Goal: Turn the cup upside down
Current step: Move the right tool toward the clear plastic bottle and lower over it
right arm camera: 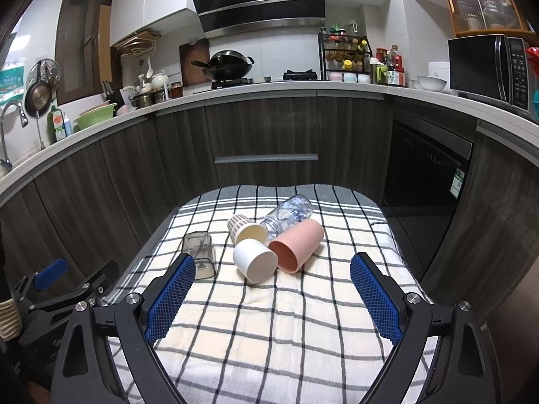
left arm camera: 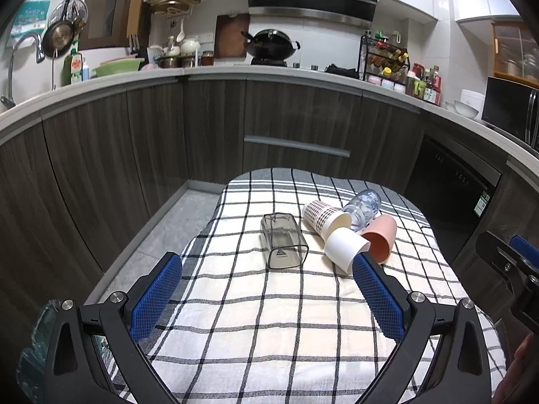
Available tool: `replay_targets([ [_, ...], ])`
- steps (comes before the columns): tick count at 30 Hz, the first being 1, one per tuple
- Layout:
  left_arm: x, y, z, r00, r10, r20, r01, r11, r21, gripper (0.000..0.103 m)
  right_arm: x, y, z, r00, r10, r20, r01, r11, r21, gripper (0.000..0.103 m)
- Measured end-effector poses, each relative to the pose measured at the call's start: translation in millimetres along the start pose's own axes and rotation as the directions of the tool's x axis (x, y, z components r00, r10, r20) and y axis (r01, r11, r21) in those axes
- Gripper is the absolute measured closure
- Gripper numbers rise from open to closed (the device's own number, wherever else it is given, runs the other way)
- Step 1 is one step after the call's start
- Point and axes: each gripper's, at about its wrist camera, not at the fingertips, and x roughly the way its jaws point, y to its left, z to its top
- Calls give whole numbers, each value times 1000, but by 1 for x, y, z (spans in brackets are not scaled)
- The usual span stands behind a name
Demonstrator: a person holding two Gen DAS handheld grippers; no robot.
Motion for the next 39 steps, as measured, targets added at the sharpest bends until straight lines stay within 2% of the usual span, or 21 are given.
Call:
replay_targets([
  [12, 36, 1, 19, 997, 2, -82, -4, 1000, -25, 0, 37, -11, 22, 997, 9, -70, -6, 999, 41, 10],
  [29, 98, -1, 47, 985, 43, -170, -45, 999, -11, 0, 102, -20, 49, 987, 15, -160, -5, 998, 60, 10],
  [39, 144, -1, 70, 971, 61, -230, -63, 998, -1, 0, 163, -18, 71, 963, -4, -270, 21, 998, 60, 10],
])
